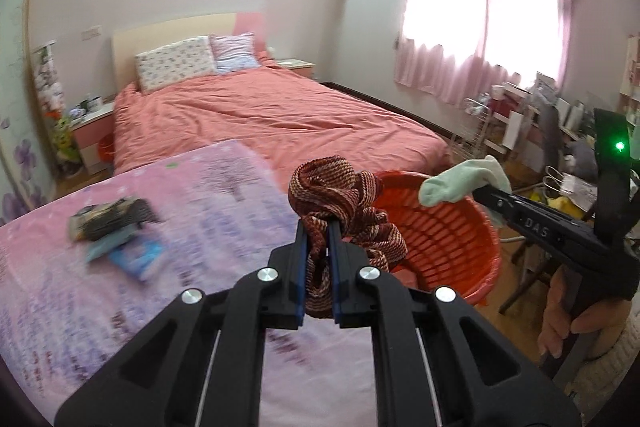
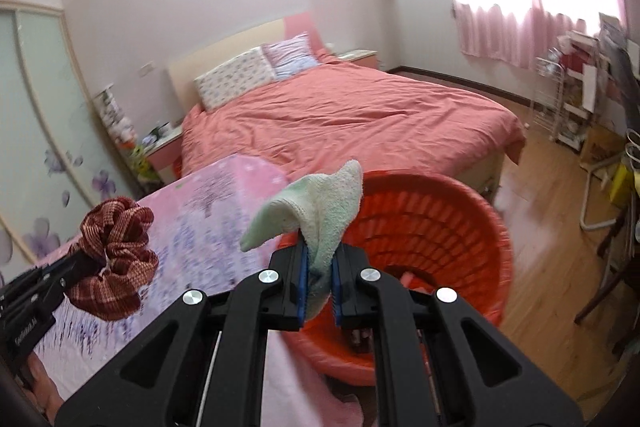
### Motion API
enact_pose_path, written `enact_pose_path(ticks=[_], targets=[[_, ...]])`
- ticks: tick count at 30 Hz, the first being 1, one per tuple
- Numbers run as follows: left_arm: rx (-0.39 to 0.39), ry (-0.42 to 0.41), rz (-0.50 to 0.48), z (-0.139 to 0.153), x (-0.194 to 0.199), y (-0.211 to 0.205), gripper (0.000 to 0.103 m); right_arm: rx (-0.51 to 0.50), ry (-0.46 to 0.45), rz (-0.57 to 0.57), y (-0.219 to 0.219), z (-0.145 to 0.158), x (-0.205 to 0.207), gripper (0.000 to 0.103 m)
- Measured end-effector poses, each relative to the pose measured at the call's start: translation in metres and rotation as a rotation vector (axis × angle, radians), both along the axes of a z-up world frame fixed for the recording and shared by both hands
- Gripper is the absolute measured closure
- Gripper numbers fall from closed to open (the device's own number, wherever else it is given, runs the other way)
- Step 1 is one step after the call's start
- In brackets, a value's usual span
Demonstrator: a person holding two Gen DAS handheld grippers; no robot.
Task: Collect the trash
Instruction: 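Carry both items over the orange basket and open both tools, then return to the bed and grasp the blue tissue pack with the right tool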
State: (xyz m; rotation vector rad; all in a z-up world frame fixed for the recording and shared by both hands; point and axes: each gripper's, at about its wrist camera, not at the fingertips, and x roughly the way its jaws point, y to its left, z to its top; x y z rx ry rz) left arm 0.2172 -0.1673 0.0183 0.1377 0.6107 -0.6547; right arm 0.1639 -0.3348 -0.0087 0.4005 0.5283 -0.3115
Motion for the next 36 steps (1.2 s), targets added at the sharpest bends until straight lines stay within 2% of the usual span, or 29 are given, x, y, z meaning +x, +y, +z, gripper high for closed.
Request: enact_pose_path(ticks=[6,10,11,12,14,18,23,27,36], targets=[[-0.021,0.040,-0.053,-0.011,0.007,-0.053,0.092,0.029,0.019,-0.047,-0.030,-0.013,0.003,0.094],[-0.007,0.075,-0.069,-0.028,0.018,-0.079,0.088,0.062,0.043,-0.059,-0.045,-0.025,0.010,0.092],[0.002,0.085,-0.066,-0.034,0.022,-0.085,0.085,0.078,0.052,-0.060,-0.050,-0.029,0.010,0.087],[0.006,0.092,-0.063,-0.039,0.024,-0.089,0.083,0.099,0.063,-0.055,-0.053,-0.035,0.013,0.077],[0.021,0.113,-0.054,-0.051,0.030,-0.097,0.070,0.120,0.076,-0.054,-0.058,-0.044,0.014,0.062],[0.048,0.131,-0.031,-0.067,0.036,-0.093,0.065,0.125,0.112,-0.044,-0.056,-0.057,0.015,0.059],[0.075,0.116,0.018,-0.075,0.039,-0.058,0.056,0.100,0.127,-0.021,-0.042,-0.057,0.018,0.053],[0.091,0.092,0.087,-0.075,0.044,-0.012,0.048,0.048,0.134,0.023,-0.020,-0.051,0.025,0.049],[0.104,0.094,0.305,-0.077,0.063,0.106,0.041,-0.047,0.154,0.217,0.067,-0.043,0.053,0.049]])
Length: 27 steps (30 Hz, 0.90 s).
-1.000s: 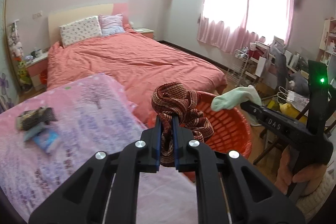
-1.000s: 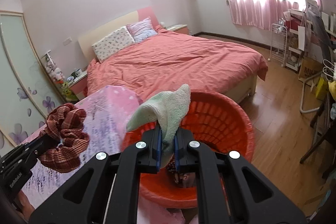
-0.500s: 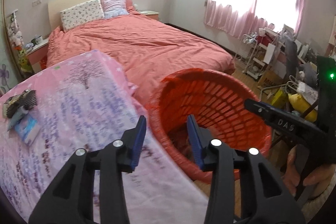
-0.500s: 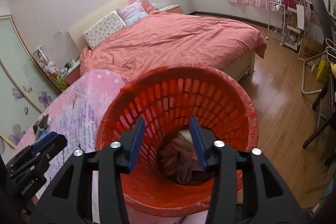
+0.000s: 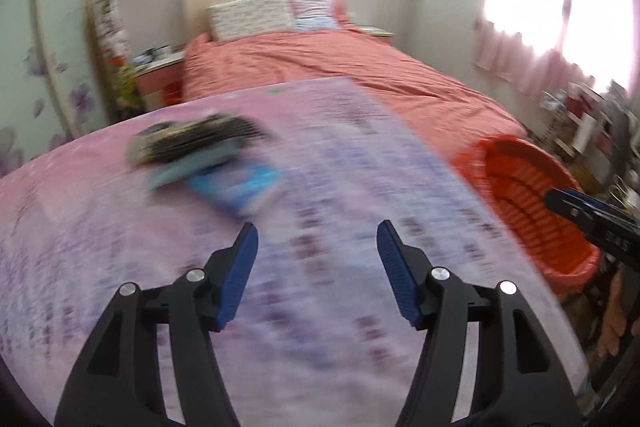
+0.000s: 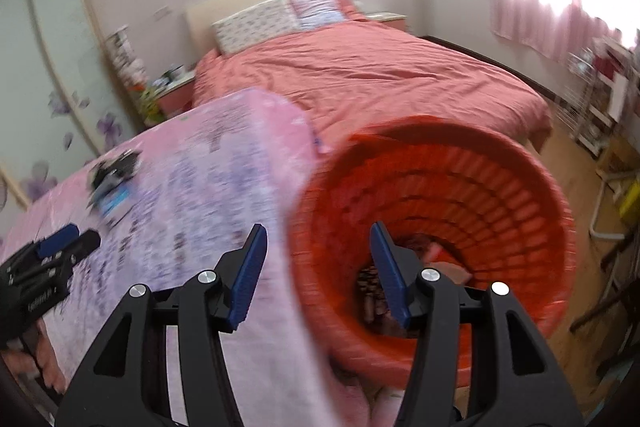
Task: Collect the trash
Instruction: 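Return to the bed and grasp the blue tissue pack with the right tool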
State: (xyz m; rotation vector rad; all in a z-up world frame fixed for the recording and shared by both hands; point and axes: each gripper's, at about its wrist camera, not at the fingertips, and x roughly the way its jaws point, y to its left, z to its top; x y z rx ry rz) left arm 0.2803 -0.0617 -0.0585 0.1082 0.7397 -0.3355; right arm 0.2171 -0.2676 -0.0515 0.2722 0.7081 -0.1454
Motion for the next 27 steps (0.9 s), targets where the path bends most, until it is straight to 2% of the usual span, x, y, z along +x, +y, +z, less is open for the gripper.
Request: enact_pose_path(ticks=[4,8,10,12,15,22,25,26,27], targets=[[0.018,0.003,0.098,-0.002,0.008,0.056,0.040,0.003,0.015,0.092,0.038,-0.002,0.020,0.048],[0.011,0.003,0.187,-0.001,0.013,0.107,0.037,-0.005,0.024,0.181,0.082,-0.004,0.048,0.042],[0.012,-0.001,0.224,0.000,0.015,0.127,0.036,-0.008,0.028,0.225,0.104,-0.006,0.062,0.037],[0.013,-0.002,0.253,0.000,0.017,0.144,0.035,-0.016,0.027,0.269,0.127,-0.008,0.079,0.023],[0.008,0.005,0.291,-0.002,0.021,0.166,0.034,-0.045,0.033,0.315,0.153,-0.011,0.103,0.014],[-0.016,0.026,0.326,-0.007,0.032,0.196,0.033,-0.122,0.093,0.388,0.186,-0.022,0.149,0.012],[-0.017,0.032,0.329,-0.011,0.033,0.199,0.033,-0.121,0.130,0.409,0.188,-0.025,0.160,0.012],[-0.018,0.034,0.329,-0.012,0.034,0.199,0.033,-0.110,0.137,0.416,0.188,-0.026,0.163,0.013],[-0.020,0.036,0.330,-0.012,0.035,0.199,0.033,-0.102,0.142,0.421,0.189,-0.028,0.165,0.021]])
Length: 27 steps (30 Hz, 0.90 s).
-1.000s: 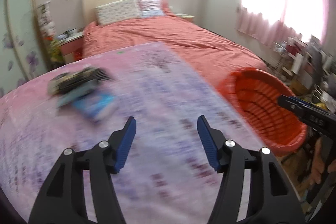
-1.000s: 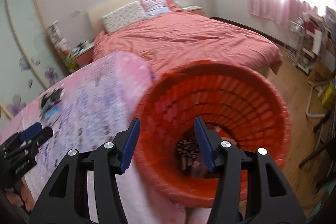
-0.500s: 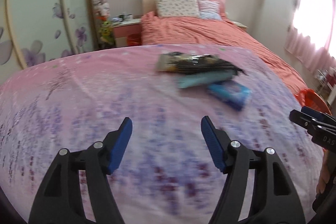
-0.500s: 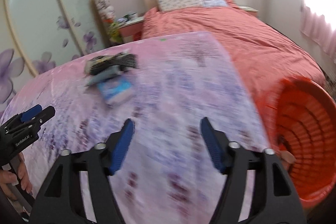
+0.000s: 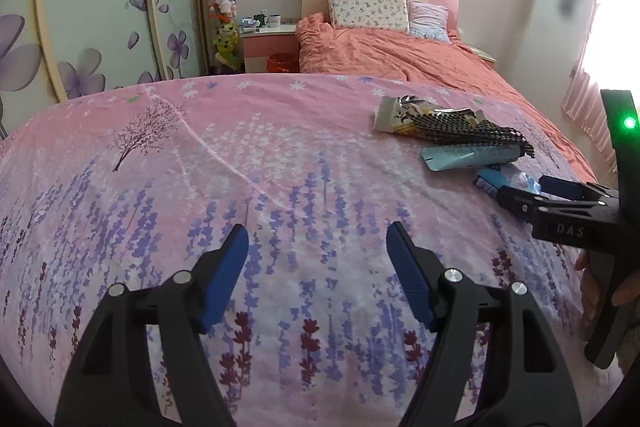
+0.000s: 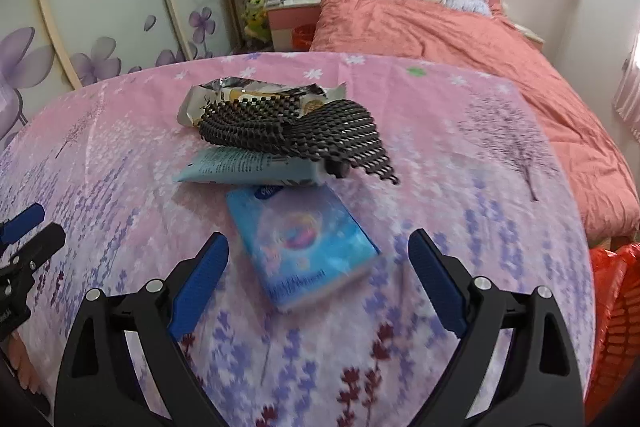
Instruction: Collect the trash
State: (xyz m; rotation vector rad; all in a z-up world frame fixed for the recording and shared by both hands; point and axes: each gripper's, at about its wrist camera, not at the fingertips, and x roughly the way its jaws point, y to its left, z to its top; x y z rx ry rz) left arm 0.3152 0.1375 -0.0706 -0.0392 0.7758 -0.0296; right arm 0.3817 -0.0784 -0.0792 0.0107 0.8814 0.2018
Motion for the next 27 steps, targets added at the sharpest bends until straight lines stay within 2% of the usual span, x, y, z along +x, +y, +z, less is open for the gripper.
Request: enact_pose_path(ticks=[3,5,12,19,21,25,27], targets=[[-0.021,0.012,0.002,-0.001,0.005,0.002,0.033,0.006,-0.001,0.006,0.000,0.002,-0.004,0.036],[-0.025,0.014,0.002,-0.001,0.007,0.000,0.033,0.010,-0.002,0.007,-0.002,0.003,-0.009,0.038],[-0.027,0.012,-0.030,-0.002,0.014,-0.025,0.030,0.002,-0.004,-0.048,-0.027,0.001,-0.049,0.038],[-0.074,0.023,-0.085,0.005,0.037,-0.071,0.027,-0.030,0.002,-0.234,-0.078,-0.002,-0.070,0.038],[-0.084,0.016,-0.099,0.009,0.043,-0.085,0.027,-0.004,0.003,-0.246,-0.081,-0.003,-0.069,0.038],[-0.111,0.014,-0.135,0.017,0.065,-0.117,0.028,-0.032,0.006,-0.245,-0.076,-0.005,-0.067,0.038],[-0.100,0.033,-0.146,0.015,0.077,-0.133,0.032,-0.019,0.006,-0.245,-0.077,-0.005,-0.067,0.038]])
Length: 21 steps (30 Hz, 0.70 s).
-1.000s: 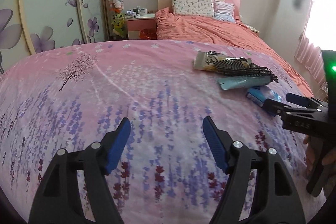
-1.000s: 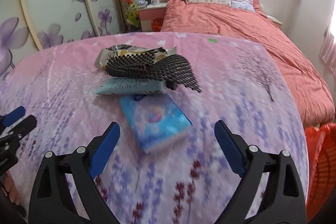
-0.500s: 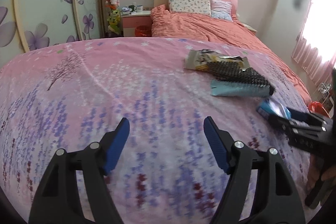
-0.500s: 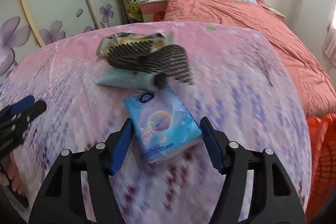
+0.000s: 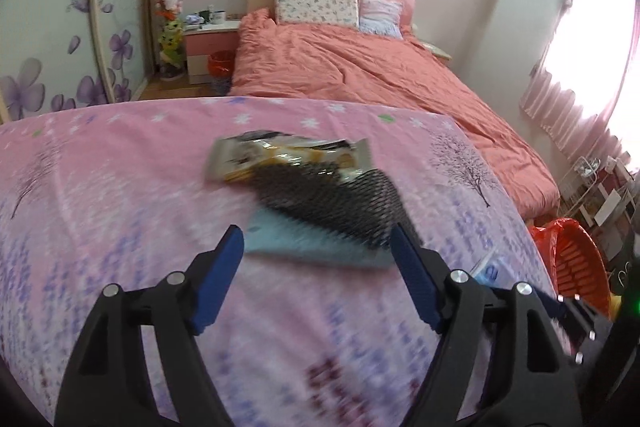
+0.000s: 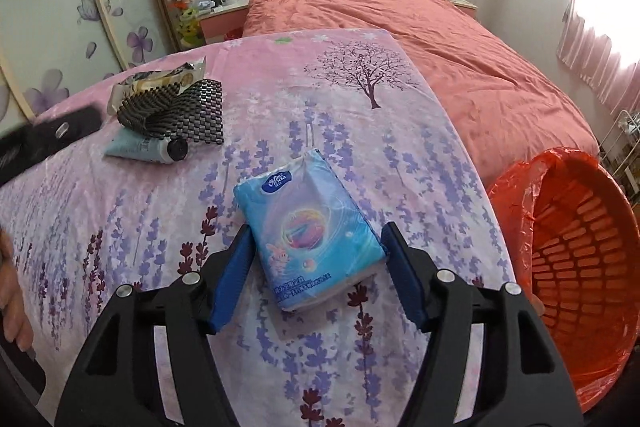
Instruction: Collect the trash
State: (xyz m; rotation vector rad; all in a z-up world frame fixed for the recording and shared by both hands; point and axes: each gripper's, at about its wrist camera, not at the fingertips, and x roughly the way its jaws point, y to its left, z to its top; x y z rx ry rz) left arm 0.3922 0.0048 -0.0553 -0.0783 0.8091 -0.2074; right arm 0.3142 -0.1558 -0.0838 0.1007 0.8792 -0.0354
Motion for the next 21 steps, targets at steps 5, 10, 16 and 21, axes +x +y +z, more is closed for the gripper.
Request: enact_pose_path(ticks=[5,10,16,21], targets=[[0.029,0.068,-0.002,-0.021,0.023,-0.018,0.065,0.017,-0.004,0.000,0.000,-0.001,-0.001,0.038],[0.034,0.029,-0.040,-0.020,0.011,-0.018,0.095,0.017,-0.003,0.001,-0.004,-0.001,-0.002,0.038],[0.017,0.015,-0.079,-0.015,-0.028,0.019,0.096,0.010,-0.002,0.001,-0.006,-0.003,-0.003,0.038],[0.040,0.056,-0.095,-0.022,-0.066,0.059,0.096,0.002,-0.003,-0.003,-0.008,-0.004,-0.007,0.038]])
